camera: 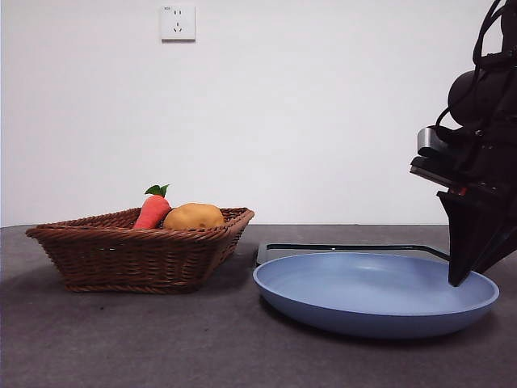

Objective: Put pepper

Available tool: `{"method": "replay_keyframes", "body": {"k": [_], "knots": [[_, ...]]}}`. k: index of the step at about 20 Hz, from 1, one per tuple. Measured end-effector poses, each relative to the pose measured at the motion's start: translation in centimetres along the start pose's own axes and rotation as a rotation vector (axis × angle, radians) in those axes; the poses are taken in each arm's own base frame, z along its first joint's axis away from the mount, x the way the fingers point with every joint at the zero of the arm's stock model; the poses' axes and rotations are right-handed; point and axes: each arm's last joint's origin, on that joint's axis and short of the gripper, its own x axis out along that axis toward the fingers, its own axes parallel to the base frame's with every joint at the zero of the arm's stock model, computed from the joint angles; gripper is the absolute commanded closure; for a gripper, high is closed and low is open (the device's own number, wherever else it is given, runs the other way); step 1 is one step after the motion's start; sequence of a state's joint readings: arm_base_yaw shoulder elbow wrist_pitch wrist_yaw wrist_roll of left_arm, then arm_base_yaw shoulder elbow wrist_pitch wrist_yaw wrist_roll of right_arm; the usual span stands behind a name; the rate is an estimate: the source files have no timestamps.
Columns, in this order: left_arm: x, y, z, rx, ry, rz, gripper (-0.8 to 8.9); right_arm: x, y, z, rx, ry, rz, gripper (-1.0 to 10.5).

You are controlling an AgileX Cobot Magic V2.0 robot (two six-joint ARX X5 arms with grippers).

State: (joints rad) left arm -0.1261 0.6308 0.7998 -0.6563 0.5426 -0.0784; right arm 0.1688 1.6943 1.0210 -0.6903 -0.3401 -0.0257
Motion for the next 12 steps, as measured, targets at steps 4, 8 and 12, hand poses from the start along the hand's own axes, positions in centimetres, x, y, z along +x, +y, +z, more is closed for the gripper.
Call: {"method": "replay_keyframes", "body": {"k": [4,8,12], "knots": [[2.1,0.8,0.3,0.006,0.078,-0.005,4.39,-2.5,0.9,-0.7,-0.005,-0.033,-0.006,9.4],[6.7,2.1,0.7,0.060,0.166,0.002,4.39,-8.4,2.9,-2.9,-0.047,-0.172,-0.013,9.4],[11.5,2.8,2.9,0.136,0.272,0.080,4.39,-13.3,4.7,-6.2,-0.087,-0.309,-0.016,9.4]]}}
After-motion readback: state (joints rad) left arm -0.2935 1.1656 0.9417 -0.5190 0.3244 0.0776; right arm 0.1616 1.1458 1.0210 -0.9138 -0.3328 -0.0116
